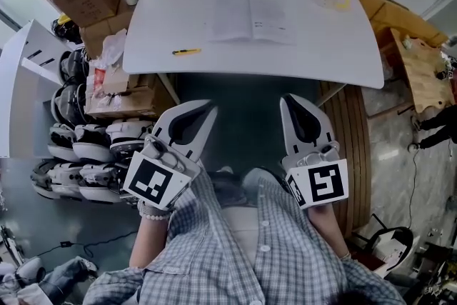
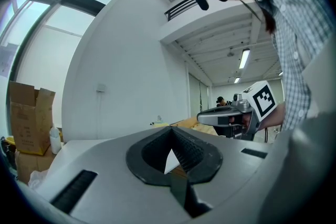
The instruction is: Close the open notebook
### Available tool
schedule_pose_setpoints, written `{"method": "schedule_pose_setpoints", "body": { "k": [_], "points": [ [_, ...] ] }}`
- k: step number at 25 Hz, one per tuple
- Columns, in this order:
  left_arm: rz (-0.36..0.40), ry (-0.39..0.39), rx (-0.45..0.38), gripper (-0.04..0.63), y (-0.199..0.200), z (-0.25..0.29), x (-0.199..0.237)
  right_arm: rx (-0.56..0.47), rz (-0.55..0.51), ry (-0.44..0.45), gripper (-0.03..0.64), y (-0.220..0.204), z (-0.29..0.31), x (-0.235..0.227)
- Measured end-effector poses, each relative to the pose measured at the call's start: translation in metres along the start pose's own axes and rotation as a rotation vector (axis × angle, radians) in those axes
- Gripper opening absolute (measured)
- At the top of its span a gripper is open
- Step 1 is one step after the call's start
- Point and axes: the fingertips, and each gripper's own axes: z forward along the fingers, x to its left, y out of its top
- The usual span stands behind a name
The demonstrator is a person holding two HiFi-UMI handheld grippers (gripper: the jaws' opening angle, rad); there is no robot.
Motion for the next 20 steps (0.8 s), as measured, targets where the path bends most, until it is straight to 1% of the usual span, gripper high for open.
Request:
{"method": "schedule_pose_setpoints", "body": {
  "k": [7, 13, 20],
  "points": [
    [-0.011, -0.012, 0.001, 0.005, -0.002, 0.005, 0.002, 0.016, 0.000, -0.012, 0.023, -0.004, 0.003, -0.004],
    [-0.026, 0.025, -0.003, 0.005, -0.001, 0.017, 0.012, 0.022, 0.002, -0.005, 0.023, -0.009, 0.014, -0.017],
    [-0.025, 0.044, -0.011, 0.003, -0.001, 0.047, 0.022, 0.016, -0.005, 0.021, 0.023, -0.010, 0.034, -0.044]
  ]
}}
